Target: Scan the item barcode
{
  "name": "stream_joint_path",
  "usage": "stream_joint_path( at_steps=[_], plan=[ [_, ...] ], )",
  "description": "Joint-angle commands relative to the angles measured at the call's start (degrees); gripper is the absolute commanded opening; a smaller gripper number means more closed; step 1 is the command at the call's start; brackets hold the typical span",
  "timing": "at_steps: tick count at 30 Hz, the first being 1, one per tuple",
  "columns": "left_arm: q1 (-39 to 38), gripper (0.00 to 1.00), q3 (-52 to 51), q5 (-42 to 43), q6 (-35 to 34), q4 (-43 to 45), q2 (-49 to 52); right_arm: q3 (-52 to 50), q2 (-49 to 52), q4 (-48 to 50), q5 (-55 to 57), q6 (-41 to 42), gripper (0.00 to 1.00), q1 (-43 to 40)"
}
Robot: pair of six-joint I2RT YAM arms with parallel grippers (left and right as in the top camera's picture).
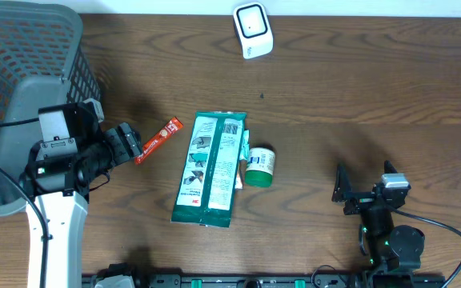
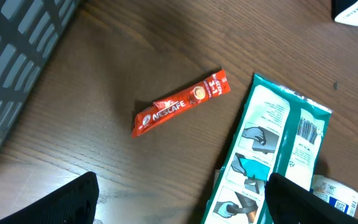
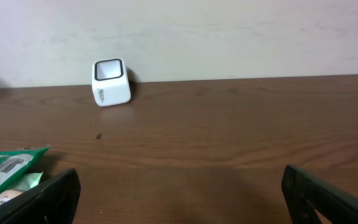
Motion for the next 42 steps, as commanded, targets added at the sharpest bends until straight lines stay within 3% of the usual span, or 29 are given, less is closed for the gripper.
stream_joint_path(
  at_steps=[1,24,25,26,27,28,29,30,39,42],
  plan=[
    [0.20,0.86,0.85,0.68,0.52,-0.17,-0.33,-0.07,-0.11,-0.24,0.15,0.68,0.99,-0.31],
    [0.20,0.86,0.85,0.68,0.52,0.59,-0.35,-0.07,-0.11,-0.22,0.17,0.68,0.99,-0.31],
    [0.20,0.93,0.85,0.66,0.39,1.01,-0.33,-0.07,-0.11,-0.24,0.17,0.68,0.99,-0.31],
    [0.26,0.88,0.85,0.66,0.28,2.93,-0.31,-0.07,-0.11,-0.24,0.15,0.70,0.99,-0.31],
    [0.24,0.66,0.85,0.76,0.31,5.05,-0.28,-0.07,-0.11,-0.24,0.13,0.72,0.99,-0.31],
    [0.24,0.65,0.87,0.72,0.33,5.14,-0.35,-0.07,-0.11,-0.24,0.15,0.70,0.99,-0.31],
    [0.26,0.87,0.87,0.61,0.33,4.46,-0.44,-0.07,-0.11,-0.24,0.15,0.70,0.99,-0.31],
    [0.35,0.96,0.87,0.07,0.37,4.55,-0.39,-0.07,-0.11,-0.24,0.15,0.70,0.99,-0.31],
    [0.35,0.93,0.85,-16.28,5.07,4.42,0.02,-0.07,-0.11,-0.24,0.13,2.69,0.99,-0.31],
    [0.33,0.91,0.85,-15.41,5.09,4.66,0.02,-0.07,-0.11,-0.24,0.13,5.40,0.99,-0.31]
  ],
)
